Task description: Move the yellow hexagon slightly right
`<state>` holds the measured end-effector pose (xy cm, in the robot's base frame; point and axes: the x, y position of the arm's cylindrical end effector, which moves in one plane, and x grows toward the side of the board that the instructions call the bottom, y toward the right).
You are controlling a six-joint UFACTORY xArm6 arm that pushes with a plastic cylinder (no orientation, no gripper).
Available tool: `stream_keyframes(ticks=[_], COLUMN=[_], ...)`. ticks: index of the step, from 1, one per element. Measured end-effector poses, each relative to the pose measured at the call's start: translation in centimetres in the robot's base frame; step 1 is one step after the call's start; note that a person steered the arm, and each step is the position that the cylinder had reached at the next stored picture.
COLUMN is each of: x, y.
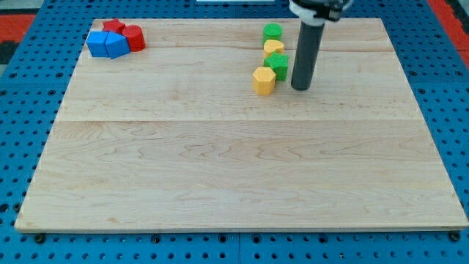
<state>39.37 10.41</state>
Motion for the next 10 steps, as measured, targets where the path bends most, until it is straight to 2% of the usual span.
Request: stream_keyframes(ticks=[1,2,3,4,5,6,7,8,9,10], x=[3.1,-0.6,-4.4,-4.8,-3.6,0.6,1.9,-2.5,-7.3,-6.7], y=[-5.9,-11.4,-12.0,-11.2,-10.4,-7.6,-9.5,-14.6,-11.1,-7.5])
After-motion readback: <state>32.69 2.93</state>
